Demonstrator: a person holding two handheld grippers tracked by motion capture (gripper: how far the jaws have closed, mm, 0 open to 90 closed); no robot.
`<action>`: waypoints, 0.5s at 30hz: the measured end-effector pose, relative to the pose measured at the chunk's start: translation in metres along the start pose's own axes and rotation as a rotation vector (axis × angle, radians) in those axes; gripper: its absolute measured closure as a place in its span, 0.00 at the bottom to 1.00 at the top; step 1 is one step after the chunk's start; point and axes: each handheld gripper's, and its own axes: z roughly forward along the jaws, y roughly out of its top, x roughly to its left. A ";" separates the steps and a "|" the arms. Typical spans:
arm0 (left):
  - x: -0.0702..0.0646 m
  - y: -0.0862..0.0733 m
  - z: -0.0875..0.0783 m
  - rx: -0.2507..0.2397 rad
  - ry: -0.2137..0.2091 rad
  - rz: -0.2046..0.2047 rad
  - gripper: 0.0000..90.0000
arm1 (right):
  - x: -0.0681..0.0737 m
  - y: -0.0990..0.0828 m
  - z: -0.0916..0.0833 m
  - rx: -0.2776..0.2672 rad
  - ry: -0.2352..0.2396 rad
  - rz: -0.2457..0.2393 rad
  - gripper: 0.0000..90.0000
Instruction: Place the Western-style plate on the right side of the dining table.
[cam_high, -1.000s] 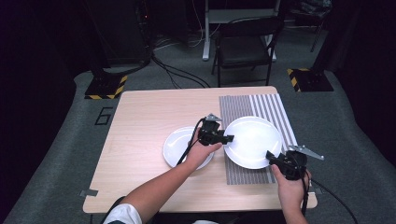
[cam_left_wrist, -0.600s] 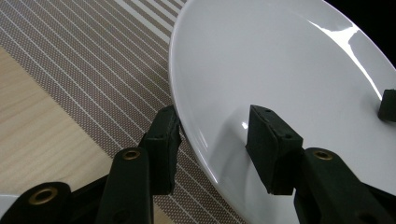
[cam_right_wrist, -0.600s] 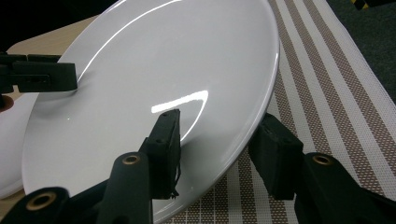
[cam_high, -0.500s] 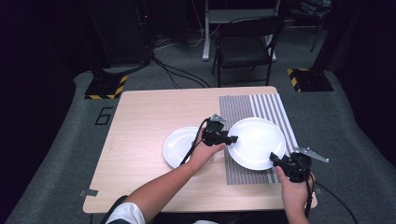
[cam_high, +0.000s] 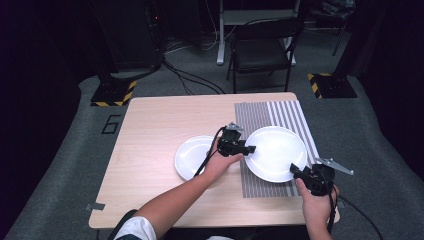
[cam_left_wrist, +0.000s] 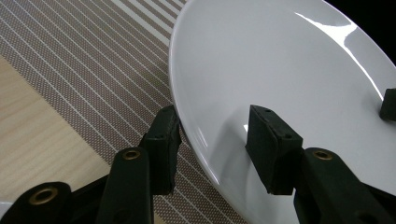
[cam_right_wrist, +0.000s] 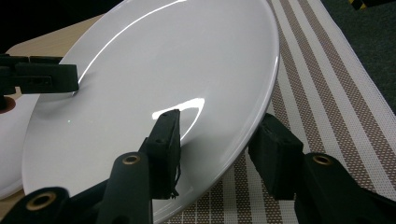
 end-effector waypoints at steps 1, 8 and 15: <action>0.000 0.000 0.000 0.001 0.000 0.003 0.61 | 0.000 0.000 0.000 0.000 0.000 0.001 0.60; 0.002 0.000 0.002 0.005 0.002 -0.003 0.61 | 0.000 0.001 0.001 -0.001 0.000 0.007 0.60; 0.004 0.001 0.005 0.003 0.002 -0.016 0.61 | -0.002 0.002 0.006 0.005 -0.003 0.010 0.60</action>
